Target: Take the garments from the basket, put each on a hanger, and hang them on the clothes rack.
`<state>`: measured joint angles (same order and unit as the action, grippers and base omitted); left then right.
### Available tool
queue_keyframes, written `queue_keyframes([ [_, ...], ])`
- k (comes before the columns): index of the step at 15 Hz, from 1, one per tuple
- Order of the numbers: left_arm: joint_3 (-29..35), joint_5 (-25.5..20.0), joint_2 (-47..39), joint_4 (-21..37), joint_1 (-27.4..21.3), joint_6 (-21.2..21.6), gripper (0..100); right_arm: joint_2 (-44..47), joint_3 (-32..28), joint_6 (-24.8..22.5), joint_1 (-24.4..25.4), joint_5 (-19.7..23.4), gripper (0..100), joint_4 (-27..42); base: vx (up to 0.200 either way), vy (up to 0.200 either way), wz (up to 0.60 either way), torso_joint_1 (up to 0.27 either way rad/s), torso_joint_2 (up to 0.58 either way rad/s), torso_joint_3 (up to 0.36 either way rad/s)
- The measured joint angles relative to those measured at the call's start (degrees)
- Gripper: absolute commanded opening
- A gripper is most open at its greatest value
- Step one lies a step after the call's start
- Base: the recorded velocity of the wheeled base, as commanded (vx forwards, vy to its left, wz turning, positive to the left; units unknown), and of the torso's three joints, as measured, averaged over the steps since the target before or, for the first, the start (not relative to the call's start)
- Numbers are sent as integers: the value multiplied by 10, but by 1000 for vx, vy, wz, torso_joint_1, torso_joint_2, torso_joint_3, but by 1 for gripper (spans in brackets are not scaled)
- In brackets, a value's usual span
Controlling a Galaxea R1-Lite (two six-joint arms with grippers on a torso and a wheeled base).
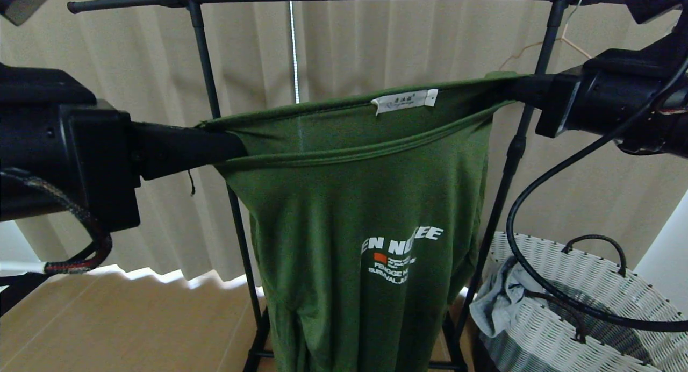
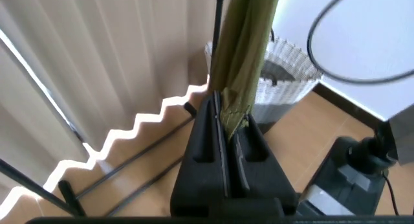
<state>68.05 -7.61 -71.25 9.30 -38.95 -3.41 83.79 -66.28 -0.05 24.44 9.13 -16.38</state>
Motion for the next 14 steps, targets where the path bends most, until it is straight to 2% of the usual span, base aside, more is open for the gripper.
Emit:
queue_keyframes([
  [4,51,0,-30,-1,22,2,0,-31,11,-3,0,-1,0,20,0,0,0,0,0,0],
  [9,113,1,-101,-20,74,3,0,-90,16,-4,0,-1,0,115,0,0,0,0,0,0],
  [14,108,17,-131,-45,80,4,0,-144,69,-5,16,0,0,144,0,0,0,0,0,0],
])
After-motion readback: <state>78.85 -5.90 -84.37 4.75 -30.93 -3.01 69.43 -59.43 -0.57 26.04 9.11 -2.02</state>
